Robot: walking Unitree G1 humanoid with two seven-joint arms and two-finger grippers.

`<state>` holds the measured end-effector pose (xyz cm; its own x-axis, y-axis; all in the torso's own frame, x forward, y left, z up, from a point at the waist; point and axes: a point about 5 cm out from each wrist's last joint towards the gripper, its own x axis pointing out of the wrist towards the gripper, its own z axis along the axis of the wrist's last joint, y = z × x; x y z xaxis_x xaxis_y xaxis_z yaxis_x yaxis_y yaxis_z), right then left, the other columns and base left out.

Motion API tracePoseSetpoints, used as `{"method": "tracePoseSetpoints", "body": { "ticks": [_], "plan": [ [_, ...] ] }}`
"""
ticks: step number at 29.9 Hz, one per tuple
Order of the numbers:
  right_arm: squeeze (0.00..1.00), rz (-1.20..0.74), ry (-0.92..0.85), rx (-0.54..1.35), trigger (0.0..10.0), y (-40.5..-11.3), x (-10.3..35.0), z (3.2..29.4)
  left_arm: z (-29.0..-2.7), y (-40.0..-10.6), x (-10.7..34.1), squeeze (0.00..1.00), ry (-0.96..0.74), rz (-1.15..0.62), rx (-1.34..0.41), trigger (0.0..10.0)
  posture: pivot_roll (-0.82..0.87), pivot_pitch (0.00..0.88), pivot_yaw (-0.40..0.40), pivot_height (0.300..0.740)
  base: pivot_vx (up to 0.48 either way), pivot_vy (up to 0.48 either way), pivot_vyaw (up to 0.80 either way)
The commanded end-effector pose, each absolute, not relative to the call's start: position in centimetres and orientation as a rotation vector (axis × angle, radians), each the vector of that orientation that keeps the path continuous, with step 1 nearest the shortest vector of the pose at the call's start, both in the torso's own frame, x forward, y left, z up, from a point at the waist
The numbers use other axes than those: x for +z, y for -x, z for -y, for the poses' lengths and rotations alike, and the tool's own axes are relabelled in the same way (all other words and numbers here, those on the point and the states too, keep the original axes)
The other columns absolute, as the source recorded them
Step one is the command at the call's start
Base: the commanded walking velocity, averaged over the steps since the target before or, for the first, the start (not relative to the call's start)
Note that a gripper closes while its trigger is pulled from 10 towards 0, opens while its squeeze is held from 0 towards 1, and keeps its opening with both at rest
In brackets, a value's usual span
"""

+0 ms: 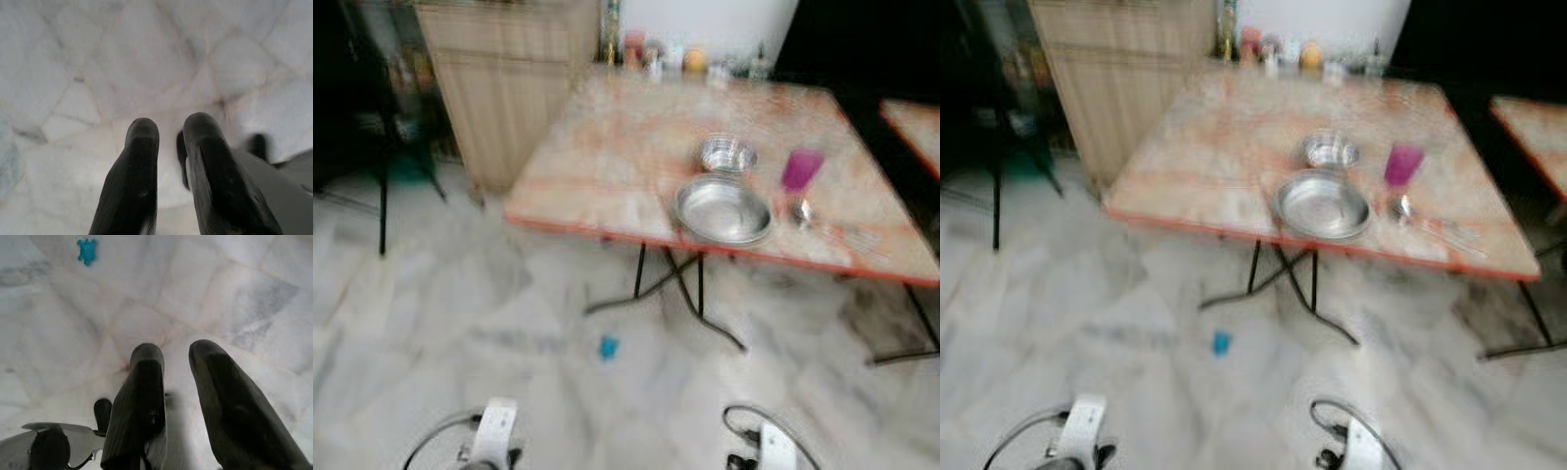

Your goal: Setting the table

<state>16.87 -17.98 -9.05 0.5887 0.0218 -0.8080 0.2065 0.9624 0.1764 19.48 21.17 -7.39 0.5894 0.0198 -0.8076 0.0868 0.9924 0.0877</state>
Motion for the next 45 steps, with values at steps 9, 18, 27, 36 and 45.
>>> {"method": "tracePoseSetpoints", "body": {
  "ticks": [9,18,27,36,45],
  "plan": [
    [0.0,-0.904,-0.219,-0.119,10.0,-17.2,-8.8,18.6,-20.6,-19.7,-7.4,0.0,-0.103,-0.931,-0.044,10.0,0.1,0.0,-0.056,0.74,0.0,0.0,0.0],
    [0.0,-0.643,-0.127,-0.164,10.0,-21.6,-5.7,20.2,-20.7,-19.4,-7.5,0.0,-0.095,-0.931,-0.035,10.0,0.1,0.0,-0.059,0.74,0.0,0.0,0.0],
    [0.0,-0.116,-0.067,-0.172,10.0,-27.4,1.9,21.3,-20.9,-19.8,-7.2,0.0,-0.08,-0.895,-0.012,10.0,0.09,0.0,-0.059,0.74,0.0,0.0,0.0],
    [0.0,0.015,-0.086,-0.143,10.0,-28.7,4.3,19.3,-21.0,-19.9,-7.2,0.0,-0.05,-0.887,0.016,10.0,0.09,0.0,-0.061,0.74,0.0,0.0,0.0],
    [0.0,0.026,-0.098,-0.139,10.0,-28.8,4.8,18.8,-21.0,-19.8,-7.2,0.0,-0.053,-0.89,0.012,10.0,0.1,0.0,-0.06,0.74,0.0,0.0,0.0]
  ]
}}
